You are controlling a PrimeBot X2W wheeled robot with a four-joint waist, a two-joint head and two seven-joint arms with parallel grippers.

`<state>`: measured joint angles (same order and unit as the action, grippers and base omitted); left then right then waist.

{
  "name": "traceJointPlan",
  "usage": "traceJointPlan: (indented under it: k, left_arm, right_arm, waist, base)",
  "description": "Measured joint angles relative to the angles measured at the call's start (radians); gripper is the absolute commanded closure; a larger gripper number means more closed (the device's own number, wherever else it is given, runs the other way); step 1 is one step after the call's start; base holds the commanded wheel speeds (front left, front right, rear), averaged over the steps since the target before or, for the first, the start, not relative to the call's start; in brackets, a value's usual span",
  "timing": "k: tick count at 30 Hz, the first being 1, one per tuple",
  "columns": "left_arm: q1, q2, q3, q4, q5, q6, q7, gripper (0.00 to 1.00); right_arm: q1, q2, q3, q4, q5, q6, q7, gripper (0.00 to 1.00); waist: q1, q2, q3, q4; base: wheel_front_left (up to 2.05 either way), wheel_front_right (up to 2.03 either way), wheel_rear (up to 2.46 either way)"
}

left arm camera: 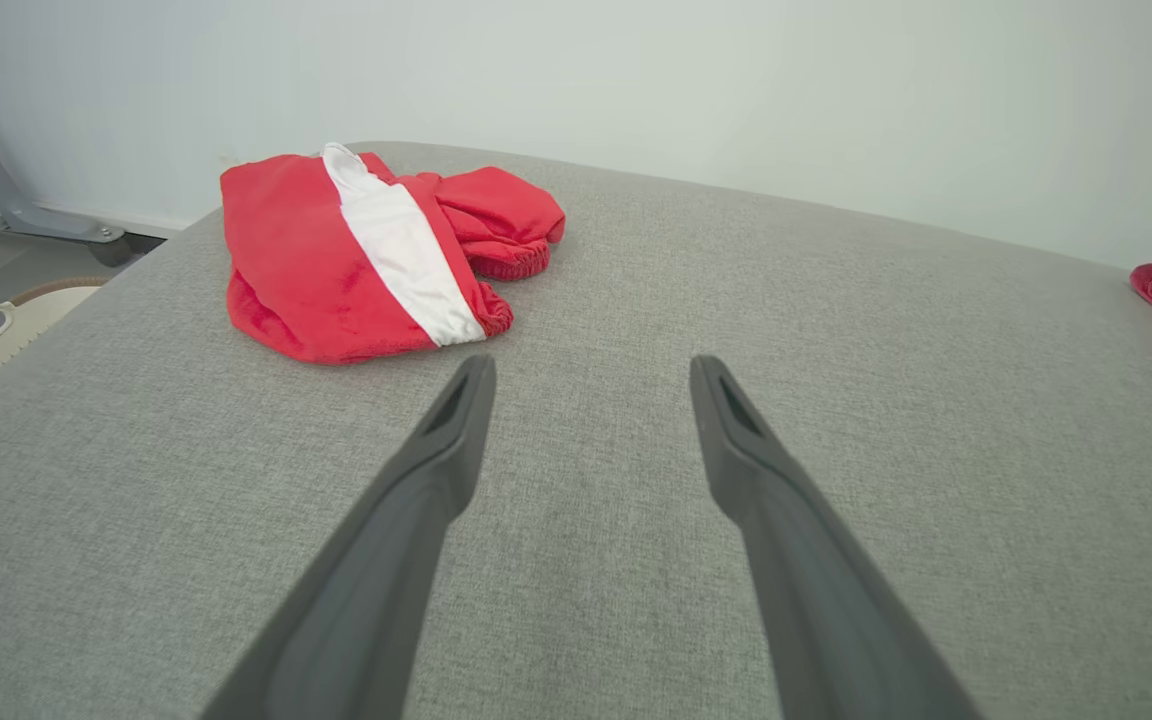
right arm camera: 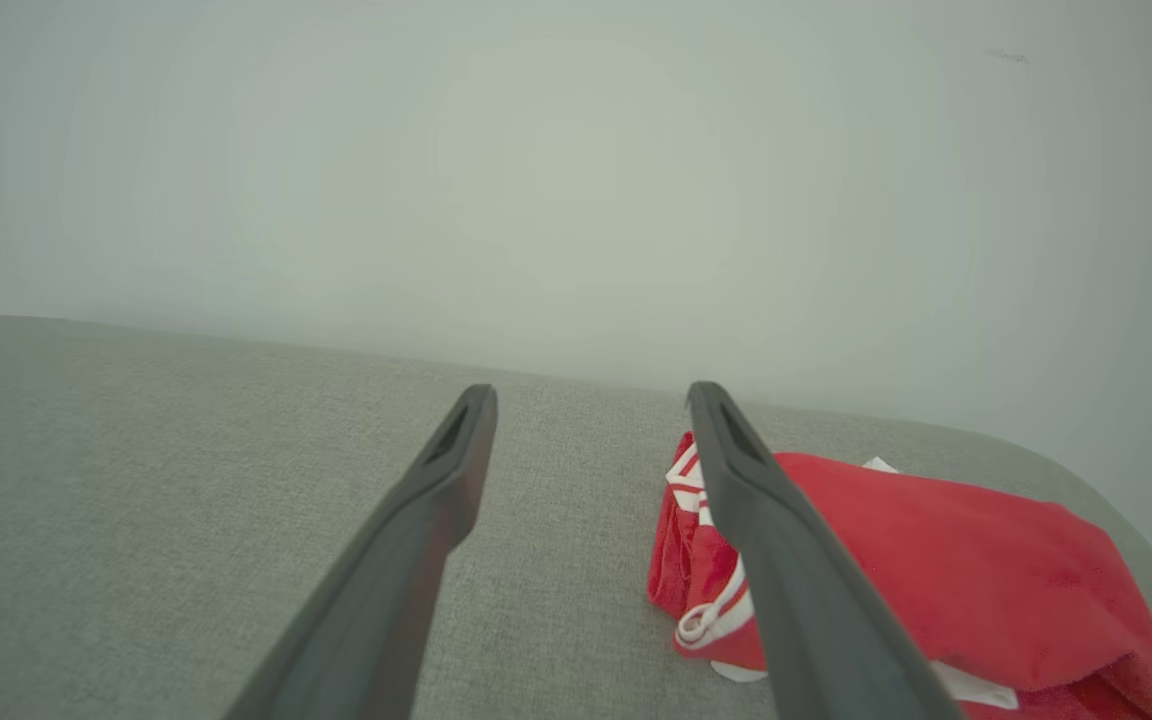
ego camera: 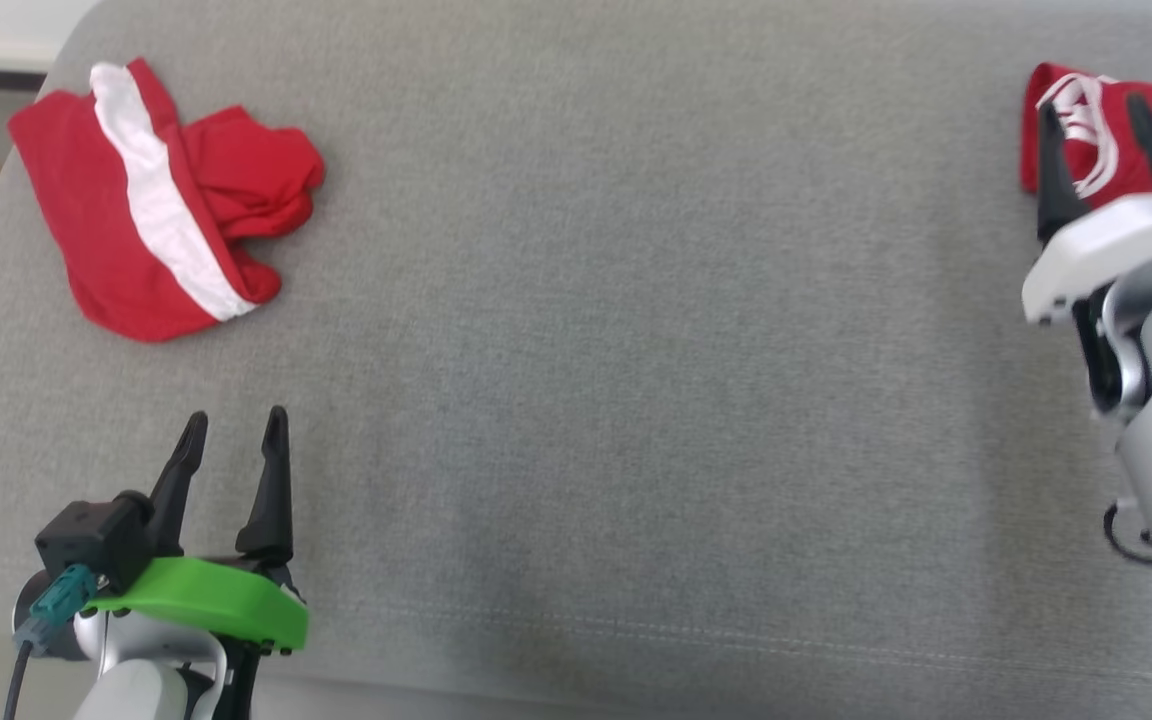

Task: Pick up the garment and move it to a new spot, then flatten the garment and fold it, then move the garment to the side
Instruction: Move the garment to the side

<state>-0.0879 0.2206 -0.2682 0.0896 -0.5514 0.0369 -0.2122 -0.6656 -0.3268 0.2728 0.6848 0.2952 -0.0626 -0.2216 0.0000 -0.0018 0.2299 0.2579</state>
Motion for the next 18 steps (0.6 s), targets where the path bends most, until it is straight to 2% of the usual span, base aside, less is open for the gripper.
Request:
traceJointPlan:
  k: [11,18]
  left_arm:
    - [0.089,0.031,0.011,-0.003,0.002,0.020,0.000,0.00]
    - [0.123,0.046,0.011,-0.012,0.014,0.026,-0.002,0.00]
  right_arm:
    - [0.240,0.077,-0.020,-0.077,0.039,-0.020,-0.017,0.00]
    - [0.377,0.103,-0.029,-0.123,0.049,-0.037,-0.021,0.00]
  waist:
    - [0.0000,0.0000,-0.113,-0.087]
    - [0.0000,0.0000,-0.164,-0.150]
  base:
    - [0.00,0.00,0.00]
    - [0.00,0.00,0.00]
